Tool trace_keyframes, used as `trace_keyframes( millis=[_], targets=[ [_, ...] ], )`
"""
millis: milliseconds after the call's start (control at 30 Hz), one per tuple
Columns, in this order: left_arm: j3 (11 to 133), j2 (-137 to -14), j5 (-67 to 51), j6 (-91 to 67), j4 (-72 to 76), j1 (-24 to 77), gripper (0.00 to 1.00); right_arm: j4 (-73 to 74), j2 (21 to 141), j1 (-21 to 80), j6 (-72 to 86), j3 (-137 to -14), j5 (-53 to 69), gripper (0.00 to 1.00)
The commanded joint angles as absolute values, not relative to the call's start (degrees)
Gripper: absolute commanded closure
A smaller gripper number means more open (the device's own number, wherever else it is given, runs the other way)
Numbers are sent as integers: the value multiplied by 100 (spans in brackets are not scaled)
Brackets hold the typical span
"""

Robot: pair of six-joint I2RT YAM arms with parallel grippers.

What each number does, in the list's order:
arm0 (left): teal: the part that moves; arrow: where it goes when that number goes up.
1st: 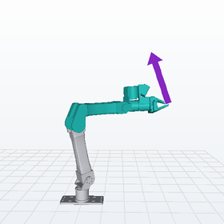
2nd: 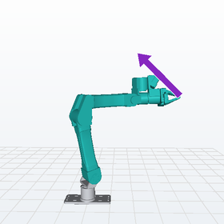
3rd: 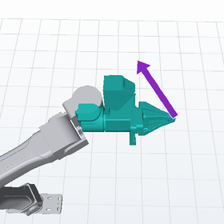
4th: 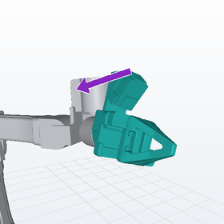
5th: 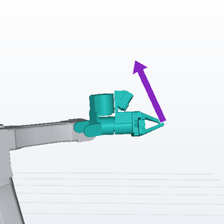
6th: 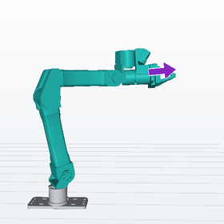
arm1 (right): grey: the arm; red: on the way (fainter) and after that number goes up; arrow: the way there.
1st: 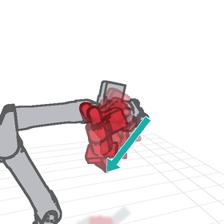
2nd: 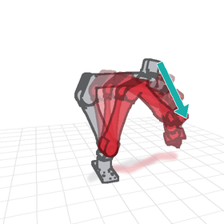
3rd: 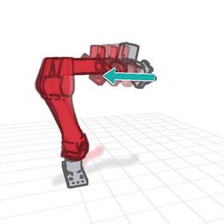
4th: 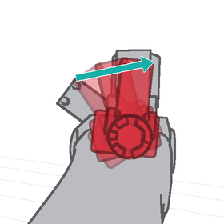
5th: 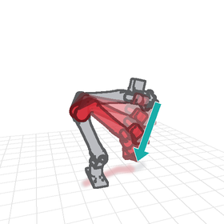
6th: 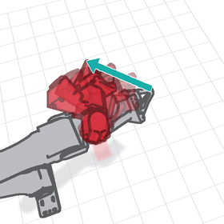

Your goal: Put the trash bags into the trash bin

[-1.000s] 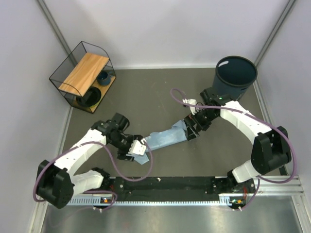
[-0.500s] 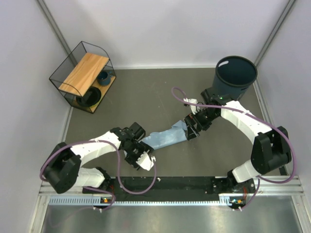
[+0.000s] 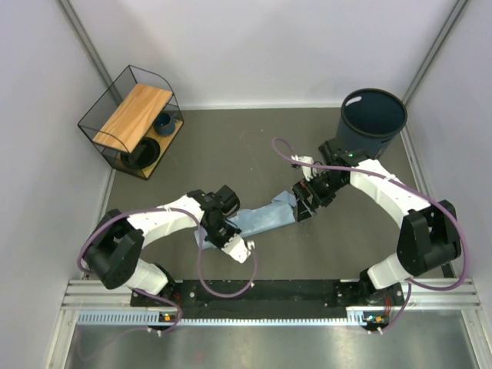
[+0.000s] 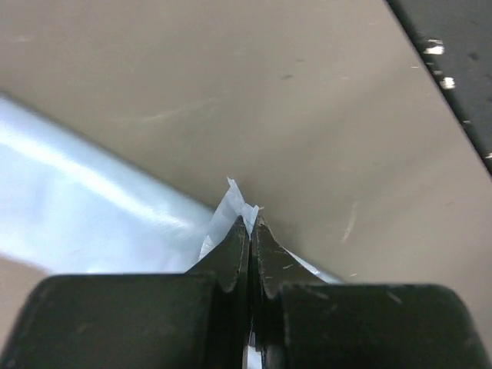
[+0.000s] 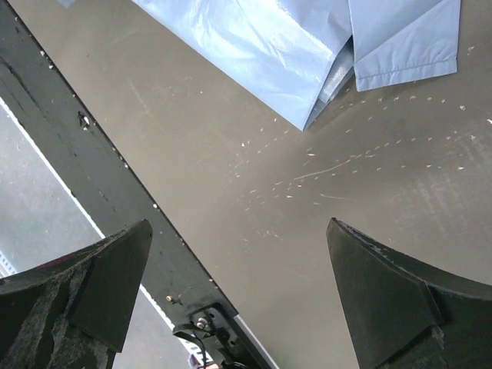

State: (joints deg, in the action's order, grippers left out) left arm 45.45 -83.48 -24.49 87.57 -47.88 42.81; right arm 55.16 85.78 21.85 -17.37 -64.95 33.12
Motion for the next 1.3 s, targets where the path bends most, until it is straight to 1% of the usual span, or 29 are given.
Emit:
trace_keyframes(
  millis=[0, 200, 267, 433, 533, 633, 733, 800, 933, 1133, 1167, 1267],
  targets=[
    [5298, -7798, -2592, 8325, -5044, 4289, 100, 5537, 8525, 2074, -1784, -6706, 3463, 1],
    [6598, -7235, -2830, 7324, -5265, 4017, 100, 5528, 8481, 1881, -1802, -6785, 3454, 1],
    [6758, -7128, -2821, 6937, -4863, 3877, 100, 5528, 8490, 1837, -1802, -6838, 3445, 1],
    [7531, -7049, -3049, 5969, -4465, 3437, 100, 5520, 8455, 1706, -1802, -6952, 3401, 1],
    [7708, -6865, -3278, 5617, -4193, 3296, 100, 5511, 8411, 1635, -1819, -6996, 3349, 1],
    [7410, -6426, -3523, 5432, -3648, 3305, 100, 5520, 8358, 1600, -1872, -7031, 3261, 1],
    [7418, -6345, -3569, 5169, -3682, 3305, 100, 5511, 8350, 1608, -1960, -7057, 3252, 1],
    [7540, -6564, -3463, 4810, -3657, 3174, 100, 5511, 8437, 1600, -1951, -7101, 3339, 1],
    [7786, -7153, -3744, 4246, -3350, 2664, 100, 5441, 8674, 1600, -1916, -7259, 3480, 1],
    [8340, -8322, -4394, 3596, -2805, 2013, 100, 5370, 8938, 1600, -1951, -7322, 3516, 1],
    [8480, -8602, -4334, 3369, -2560, 1908, 100, 5327, 8965, 1600, -1977, -7286, 3498, 1],
    [8954, -9313, -4377, 3226, -2575, 1802, 100, 5169, 9140, 1600, -1969, -7155, 3384, 3]
  ],
)
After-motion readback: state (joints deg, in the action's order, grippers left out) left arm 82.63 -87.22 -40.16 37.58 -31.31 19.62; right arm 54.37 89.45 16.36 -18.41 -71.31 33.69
